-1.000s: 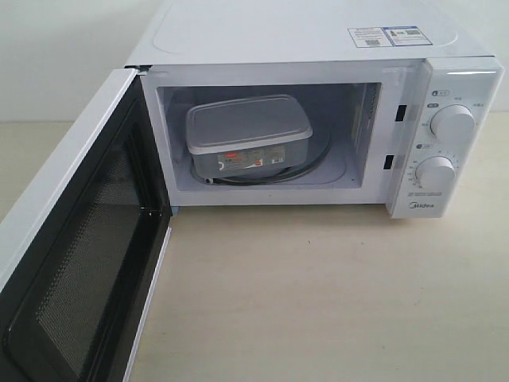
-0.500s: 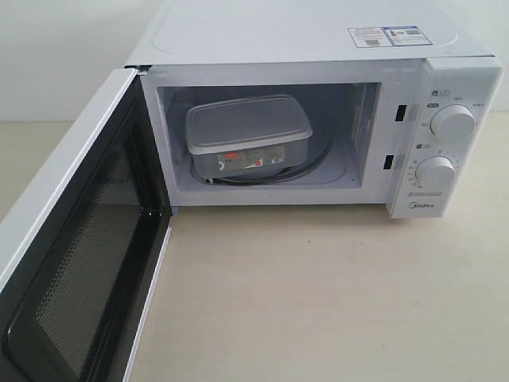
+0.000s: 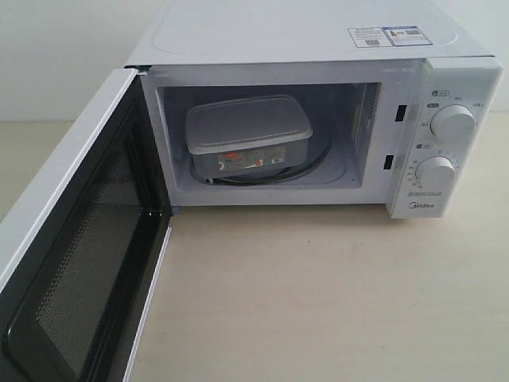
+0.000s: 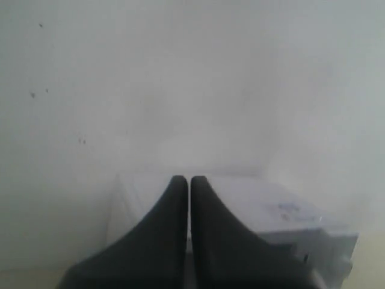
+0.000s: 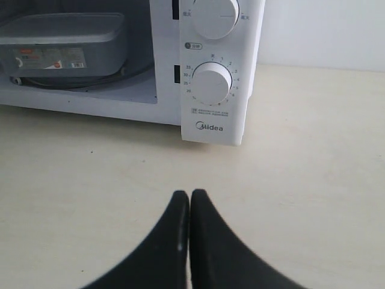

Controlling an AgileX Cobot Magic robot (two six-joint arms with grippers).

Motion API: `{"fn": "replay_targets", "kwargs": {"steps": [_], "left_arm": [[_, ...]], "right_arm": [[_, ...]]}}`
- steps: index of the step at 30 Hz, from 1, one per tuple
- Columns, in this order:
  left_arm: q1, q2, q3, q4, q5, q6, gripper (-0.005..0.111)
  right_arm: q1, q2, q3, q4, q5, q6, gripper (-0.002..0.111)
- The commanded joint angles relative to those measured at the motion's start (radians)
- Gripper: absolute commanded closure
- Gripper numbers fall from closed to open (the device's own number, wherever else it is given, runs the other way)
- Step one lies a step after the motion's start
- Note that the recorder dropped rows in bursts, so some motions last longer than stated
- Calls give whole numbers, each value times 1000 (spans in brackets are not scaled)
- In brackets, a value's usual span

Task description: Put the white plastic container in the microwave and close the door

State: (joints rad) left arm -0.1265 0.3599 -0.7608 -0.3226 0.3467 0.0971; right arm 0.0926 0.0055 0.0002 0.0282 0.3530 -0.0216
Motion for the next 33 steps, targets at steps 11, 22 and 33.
{"fn": "replay_targets", "kwargs": {"steps": [11,22,33], "left_arm": [[3,556,-333,391,806,132,103],[0,735,-204,182,778,473,103],[-27,823,-131,-244,667,829,103]], "right_arm": [[-3,-6,0,-8,-3,-2,108],[-3,-6,0,-8,-3,-2,108],[-3,-6,0,-8,-3,-2,108]]}}
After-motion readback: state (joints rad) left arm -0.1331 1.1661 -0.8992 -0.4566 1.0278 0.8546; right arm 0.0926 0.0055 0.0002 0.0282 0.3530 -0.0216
